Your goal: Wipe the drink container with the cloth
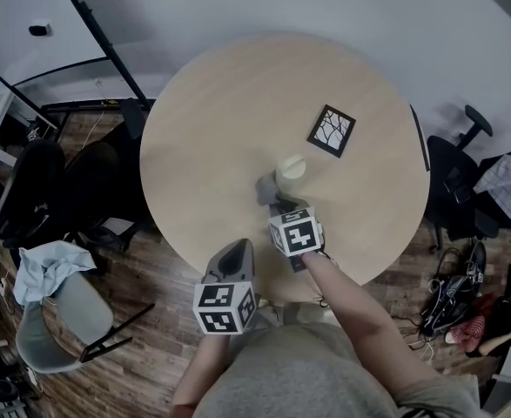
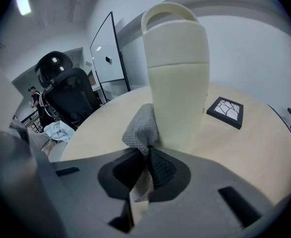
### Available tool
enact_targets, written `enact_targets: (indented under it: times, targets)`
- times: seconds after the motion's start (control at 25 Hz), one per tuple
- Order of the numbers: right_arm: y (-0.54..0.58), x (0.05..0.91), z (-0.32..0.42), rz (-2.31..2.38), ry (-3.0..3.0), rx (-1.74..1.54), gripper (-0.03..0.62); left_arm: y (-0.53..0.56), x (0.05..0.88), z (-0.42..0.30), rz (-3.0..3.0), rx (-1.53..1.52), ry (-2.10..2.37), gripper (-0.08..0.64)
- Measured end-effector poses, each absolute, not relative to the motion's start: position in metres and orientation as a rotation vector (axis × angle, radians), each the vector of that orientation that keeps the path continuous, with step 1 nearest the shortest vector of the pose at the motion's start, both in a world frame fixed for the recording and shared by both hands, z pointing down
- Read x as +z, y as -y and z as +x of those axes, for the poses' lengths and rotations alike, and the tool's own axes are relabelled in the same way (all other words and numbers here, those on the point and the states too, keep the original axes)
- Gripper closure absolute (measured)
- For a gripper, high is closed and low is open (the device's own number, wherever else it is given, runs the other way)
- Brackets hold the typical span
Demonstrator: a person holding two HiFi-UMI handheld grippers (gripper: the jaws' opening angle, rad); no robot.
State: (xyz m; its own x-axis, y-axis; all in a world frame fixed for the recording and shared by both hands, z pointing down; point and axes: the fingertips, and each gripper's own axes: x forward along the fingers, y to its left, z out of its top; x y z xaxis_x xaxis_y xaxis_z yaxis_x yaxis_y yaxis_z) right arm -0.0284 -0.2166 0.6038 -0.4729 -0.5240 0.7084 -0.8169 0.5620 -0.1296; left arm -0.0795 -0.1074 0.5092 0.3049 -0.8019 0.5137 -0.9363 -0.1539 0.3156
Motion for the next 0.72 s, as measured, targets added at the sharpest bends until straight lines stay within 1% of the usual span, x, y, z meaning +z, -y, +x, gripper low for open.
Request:
enact_targets:
  times: [0.44, 0.72]
  targets:
    - [0.213, 0.627, -0.023, 1.038, 2.117, 0.618, 0.580, 0.106, 0.512, -0.077, 1.990, 0.309, 1.534, 0.557]
    - [0.203, 0.608, -0.021, 1.067, 2.169, 0.600, 0.580, 0.099, 0.510, -0.079, 2.005, 0.310, 1.521, 0.557]
